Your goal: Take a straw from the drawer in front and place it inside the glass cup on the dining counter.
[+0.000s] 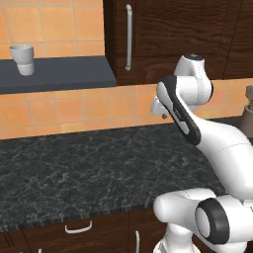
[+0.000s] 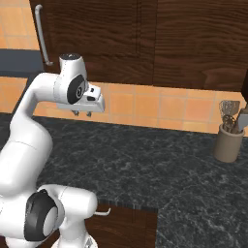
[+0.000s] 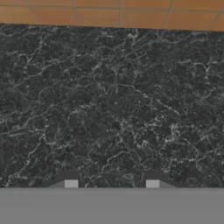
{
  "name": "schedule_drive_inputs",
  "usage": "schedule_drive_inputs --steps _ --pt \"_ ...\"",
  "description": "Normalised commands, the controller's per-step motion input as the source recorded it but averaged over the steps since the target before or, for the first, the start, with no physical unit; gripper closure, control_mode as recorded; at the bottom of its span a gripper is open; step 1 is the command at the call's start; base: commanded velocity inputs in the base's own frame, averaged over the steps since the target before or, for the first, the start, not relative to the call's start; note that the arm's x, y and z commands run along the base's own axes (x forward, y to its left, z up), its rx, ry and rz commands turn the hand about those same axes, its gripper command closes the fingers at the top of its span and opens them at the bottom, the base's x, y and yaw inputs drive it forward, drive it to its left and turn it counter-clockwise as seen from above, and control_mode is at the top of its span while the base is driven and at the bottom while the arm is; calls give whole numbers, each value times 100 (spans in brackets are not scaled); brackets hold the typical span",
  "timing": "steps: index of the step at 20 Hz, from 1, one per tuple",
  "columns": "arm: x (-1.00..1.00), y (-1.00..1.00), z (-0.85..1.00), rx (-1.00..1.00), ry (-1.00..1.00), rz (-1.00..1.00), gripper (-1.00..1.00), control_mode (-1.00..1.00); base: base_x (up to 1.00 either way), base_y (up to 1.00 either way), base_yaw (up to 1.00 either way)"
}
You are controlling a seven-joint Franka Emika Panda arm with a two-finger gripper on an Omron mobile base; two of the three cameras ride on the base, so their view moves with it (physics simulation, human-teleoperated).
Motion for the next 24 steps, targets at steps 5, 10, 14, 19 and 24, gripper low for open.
schedule_drive_inputs --steps 5,10,14,19,24 --pt "-64 0 -12 0 -1 0 -100 -100 0 0 0" --pt "-76 0 -43 0 0 0 -100 -100 0 0 0" --pt "-47 0 -31 0 0 0 -100 -100 0 0 0" --pt "-28 0 -12 0 0 0 -100 -100 0 0 0" --pt "-16 0 -6 0 0 0 -100 100 -13 0 0"
